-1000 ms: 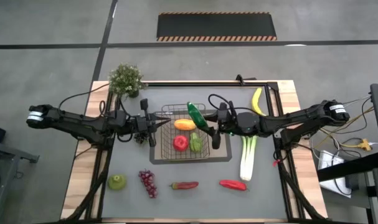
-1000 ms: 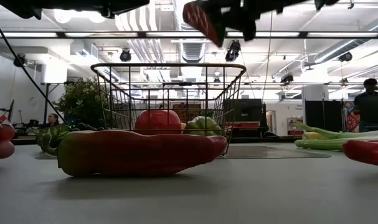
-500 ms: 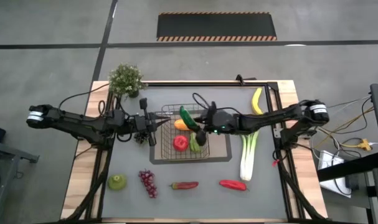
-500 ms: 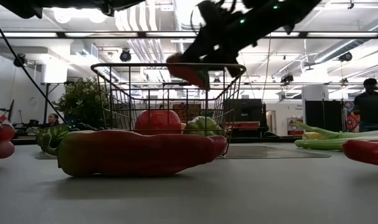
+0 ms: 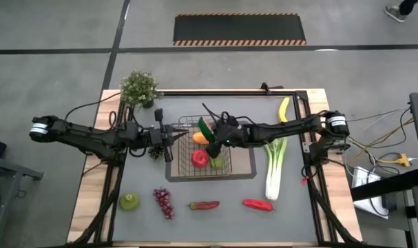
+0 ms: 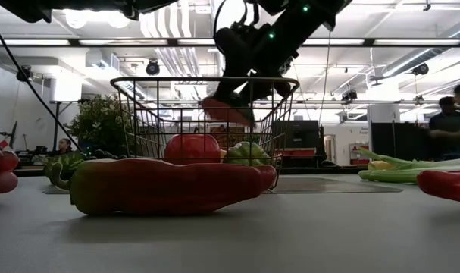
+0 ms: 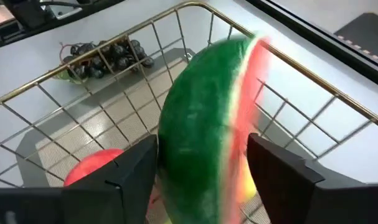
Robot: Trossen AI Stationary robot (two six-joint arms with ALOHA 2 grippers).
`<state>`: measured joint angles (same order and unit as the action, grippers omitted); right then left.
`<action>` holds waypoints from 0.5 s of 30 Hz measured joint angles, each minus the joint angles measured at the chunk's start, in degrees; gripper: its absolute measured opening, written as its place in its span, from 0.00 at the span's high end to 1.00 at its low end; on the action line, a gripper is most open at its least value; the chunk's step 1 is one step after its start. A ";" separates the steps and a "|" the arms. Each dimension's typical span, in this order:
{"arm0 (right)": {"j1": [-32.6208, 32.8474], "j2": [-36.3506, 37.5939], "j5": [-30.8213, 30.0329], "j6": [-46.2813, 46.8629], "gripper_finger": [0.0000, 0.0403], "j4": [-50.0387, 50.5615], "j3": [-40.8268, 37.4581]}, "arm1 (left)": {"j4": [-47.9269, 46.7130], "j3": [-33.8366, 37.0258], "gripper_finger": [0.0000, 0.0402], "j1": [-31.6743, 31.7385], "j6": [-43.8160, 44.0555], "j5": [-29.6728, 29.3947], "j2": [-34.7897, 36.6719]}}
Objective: Build produce basket
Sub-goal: Put the green watermelon into the wire basket, then put the black grapes into the wire basket
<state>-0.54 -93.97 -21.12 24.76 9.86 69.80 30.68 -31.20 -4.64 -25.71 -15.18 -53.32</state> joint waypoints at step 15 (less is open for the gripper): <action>0.13 5.52 0.05 -2.66 0.26 7.65 -0.08 | 0.02 0.07 1.00 0.00 0.03 -0.02 0.00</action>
<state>-0.40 -88.45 -21.07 22.10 17.51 69.71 30.70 -31.14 -4.64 -25.69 -15.20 -53.32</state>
